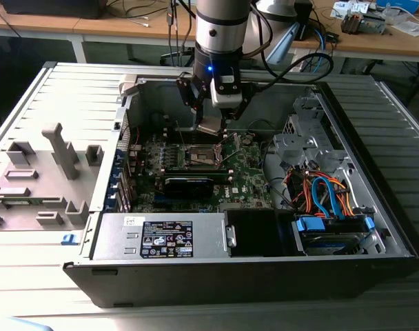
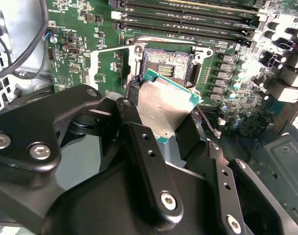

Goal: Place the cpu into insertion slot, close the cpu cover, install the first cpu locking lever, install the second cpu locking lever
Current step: 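Place the cpu into insertion slot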

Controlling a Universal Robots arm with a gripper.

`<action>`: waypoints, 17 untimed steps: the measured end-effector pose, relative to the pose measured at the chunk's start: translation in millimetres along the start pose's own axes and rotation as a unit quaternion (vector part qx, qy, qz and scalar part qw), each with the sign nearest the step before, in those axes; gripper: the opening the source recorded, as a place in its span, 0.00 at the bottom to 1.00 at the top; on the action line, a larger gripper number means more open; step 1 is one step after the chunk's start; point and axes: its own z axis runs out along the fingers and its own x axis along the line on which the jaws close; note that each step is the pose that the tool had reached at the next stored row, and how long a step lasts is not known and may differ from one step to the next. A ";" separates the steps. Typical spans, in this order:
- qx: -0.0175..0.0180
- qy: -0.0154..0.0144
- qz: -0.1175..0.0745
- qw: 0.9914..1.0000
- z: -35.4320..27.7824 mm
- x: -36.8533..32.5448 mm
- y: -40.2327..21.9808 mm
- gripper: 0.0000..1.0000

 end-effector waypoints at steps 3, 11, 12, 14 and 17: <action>0.000 0.000 0.002 1.000 0.2 0.0 0.0 0.55; 0.000 -0.001 0.011 1.000 0.6 0.0 0.0 0.55; 0.000 -0.001 0.011 1.000 0.6 0.0 0.0 0.55; 0.000 -0.001 0.013 1.000 0.7 0.0 0.0 0.55; 0.000 -0.001 0.014 1.000 0.8 0.0 0.0 0.55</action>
